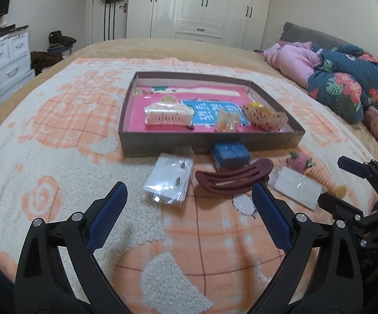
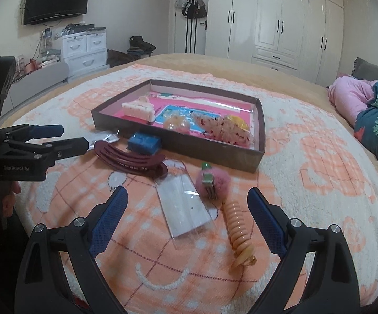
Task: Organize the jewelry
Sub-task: 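Lift both open tools back from the tray, then lower the right tool onto the clear plastic bag and close on it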
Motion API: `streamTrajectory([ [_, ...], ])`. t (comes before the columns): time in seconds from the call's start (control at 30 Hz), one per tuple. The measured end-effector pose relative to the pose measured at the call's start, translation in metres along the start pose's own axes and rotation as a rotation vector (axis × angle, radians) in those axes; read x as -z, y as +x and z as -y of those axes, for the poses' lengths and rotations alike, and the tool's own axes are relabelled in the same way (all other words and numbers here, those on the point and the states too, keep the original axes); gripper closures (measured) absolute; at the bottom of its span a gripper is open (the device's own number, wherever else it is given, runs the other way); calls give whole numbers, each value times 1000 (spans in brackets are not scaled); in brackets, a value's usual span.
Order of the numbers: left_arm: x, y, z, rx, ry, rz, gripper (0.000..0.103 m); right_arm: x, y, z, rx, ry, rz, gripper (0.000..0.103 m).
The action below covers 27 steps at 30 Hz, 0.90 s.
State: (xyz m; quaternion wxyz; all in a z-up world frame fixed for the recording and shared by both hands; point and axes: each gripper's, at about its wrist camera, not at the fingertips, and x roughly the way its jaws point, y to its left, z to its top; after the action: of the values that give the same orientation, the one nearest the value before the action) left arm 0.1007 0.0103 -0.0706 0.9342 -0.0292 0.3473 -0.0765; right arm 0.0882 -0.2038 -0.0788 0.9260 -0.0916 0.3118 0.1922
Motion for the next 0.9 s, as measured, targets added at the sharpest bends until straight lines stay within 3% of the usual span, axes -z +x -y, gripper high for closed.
streamTrajectory([
  [0.2, 4, 10, -3, -18, 7, -24, 16, 4, 7, -1, -8, -13, -24, 13],
  [0.53, 5, 25, -22, -78, -7, -53, 16, 12, 36, -12, 5, -82, -117, 39],
  [0.67, 1, 27, -26, -70, -12, -51, 21, 12, 42, -10, -4, -76, -133, 44],
  [0.9, -1, 33, -27, -41, -8, -68, 40, 12, 47, -15, -11, -106, -130, 52],
])
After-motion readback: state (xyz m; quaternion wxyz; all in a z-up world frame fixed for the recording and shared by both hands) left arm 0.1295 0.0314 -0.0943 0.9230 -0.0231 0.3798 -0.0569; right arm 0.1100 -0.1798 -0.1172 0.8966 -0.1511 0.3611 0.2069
